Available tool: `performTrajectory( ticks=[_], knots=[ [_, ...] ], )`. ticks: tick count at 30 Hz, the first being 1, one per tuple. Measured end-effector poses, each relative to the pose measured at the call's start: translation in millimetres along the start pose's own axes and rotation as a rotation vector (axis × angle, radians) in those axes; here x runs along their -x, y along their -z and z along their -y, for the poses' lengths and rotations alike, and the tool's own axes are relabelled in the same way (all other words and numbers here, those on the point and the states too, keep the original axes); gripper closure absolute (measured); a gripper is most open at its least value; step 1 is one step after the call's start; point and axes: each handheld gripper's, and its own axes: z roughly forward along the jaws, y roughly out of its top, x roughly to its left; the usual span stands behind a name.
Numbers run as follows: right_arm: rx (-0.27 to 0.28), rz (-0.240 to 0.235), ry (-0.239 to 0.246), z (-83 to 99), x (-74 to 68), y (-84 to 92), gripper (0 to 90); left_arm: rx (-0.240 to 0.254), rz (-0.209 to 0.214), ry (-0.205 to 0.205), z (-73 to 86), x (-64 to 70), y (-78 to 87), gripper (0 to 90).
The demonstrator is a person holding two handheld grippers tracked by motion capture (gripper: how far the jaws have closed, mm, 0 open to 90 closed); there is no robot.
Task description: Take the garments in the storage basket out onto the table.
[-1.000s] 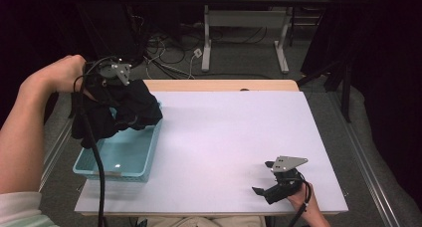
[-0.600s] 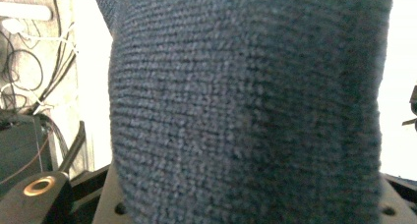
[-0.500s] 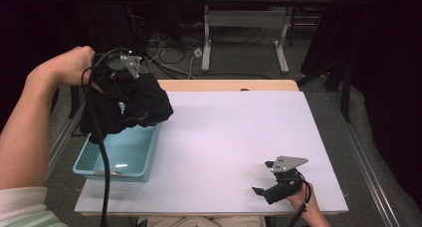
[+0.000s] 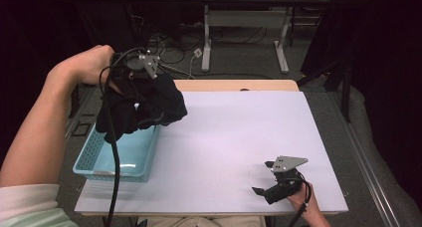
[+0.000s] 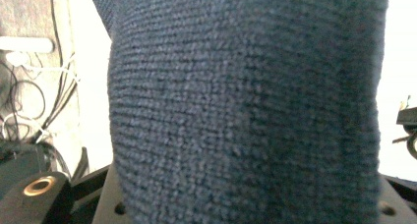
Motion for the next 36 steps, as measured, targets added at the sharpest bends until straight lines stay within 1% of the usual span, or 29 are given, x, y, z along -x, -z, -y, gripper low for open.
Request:
performTrajectory(
  ticks=[1, 4, 5, 8, 11, 12, 13, 14, 15, 18, 19, 20, 22, 26, 27, 29, 32, 33, 34, 35, 36],
  knots=[
    [0.000, 0.000, -0.001, 0.0, 0.0, 0.0, 1.7, 0.002, -0.004, -0.012, -3.1, -0.4, 0.6, 54.3],
    [-0.001, -0.001, -0.002, -0.1, -0.3, 0.2, 1.7, 0.012, -0.003, -0.019, -11.9, -0.3, 0.2, 54.2],
    [0.000, -0.002, -0.003, -0.1, -0.4, 0.3, 1.7, 0.013, -0.005, -0.029, -15.3, -1.1, -0.3, 54.2],
    [0.008, 0.003, -0.004, 0.1, -0.6, 0.1, 1.7, 0.024, -0.007, -0.038, -25.8, -1.0, -4.1, 54.2],
    [0.000, 0.000, -0.006, 0.0, -0.1, 0.4, 1.7, 0.042, -0.017, -0.053, -36.3, -1.7, -6.9, 54.1],
    [-0.004, -0.004, -0.007, 0.1, 0.3, 0.2, 1.7, 0.050, -0.017, -0.055, -39.1, -1.5, -7.6, 54.0],
    [-0.004, -0.005, -0.007, 0.1, 0.4, 0.1, 1.7, 0.057, -0.014, -0.071, -44.1, -1.5, -8.2, 54.0],
    [-0.009, 0.003, 0.004, -0.2, 0.7, 1.0, 1.7, 0.062, -0.012, -0.078, -48.1, -1.5, -8.8, 54.0],
    [-0.002, 0.001, 0.001, -0.1, 0.4, 0.9, 1.7, 0.066, -0.011, -0.082, -51.1, -1.5, -9.5, 53.9],
    [-0.010, 0.007, 0.002, -0.3, 0.7, 1.7, 1.8, 0.086, -0.004, -0.099, -61.4, -0.9, -11.9, 53.9],
    [-0.006, -0.001, -0.001, -0.1, 0.9, 1.3, 1.8, 0.098, -0.001, -0.104, -64.2, -0.6, -12.7, 53.9],
    [-0.013, 0.008, 0.000, -0.3, 0.7, 1.8, 1.8, 0.114, 0.007, -0.108, -67.2, -0.9, -14.0, 54.0],
    [-0.002, 0.002, 0.000, 0.1, 0.9, 1.6, 1.8, 0.123, 0.014, -0.113, -72.2, -0.9, -17.0, 54.0],
    [-0.004, 0.001, 0.000, 0.0, 1.0, 2.1, 1.8, 0.114, 0.015, -0.138, -82.9, -0.8, -24.1, 53.9],
    [-0.001, -0.001, -0.002, 0.2, 1.0, 1.7, 1.8, 0.118, 0.020, -0.133, -85.0, -0.3, -26.1, 53.9],
    [-0.003, -0.002, -0.002, 0.2, 1.0, 1.8, 1.8, 0.116, 0.015, -0.144, -88.6, -0.6, -29.2, 53.9],
    [0.000, 0.001, 0.000, 0.1, 1.1, 1.9, 1.8, 0.128, 0.021, -0.141, -92.3, 0.1, -34.6, 53.8],
    [-0.003, -0.002, -0.002, 0.1, 1.1, 1.9, 1.8, 0.151, 0.023, -0.124, -93.0, 0.9, -37.3, 53.8],
    [-0.003, -0.002, -0.002, 0.2, 1.2, 1.8, 1.8, 0.145, 0.019, -0.138, -94.1, 0.0, -38.2, 53.8],
    [-0.003, -0.002, -0.001, 0.2, 1.2, 1.9, 1.8, 0.153, 0.018, -0.138, -95.0, 0.4, -40.0, 53.7],
    [-0.002, -0.002, -0.001, 0.2, 1.2, 1.9, 1.8, 0.157, 0.013, -0.147, -96.1, 0.2, -41.7, 53.6]
  ],
)
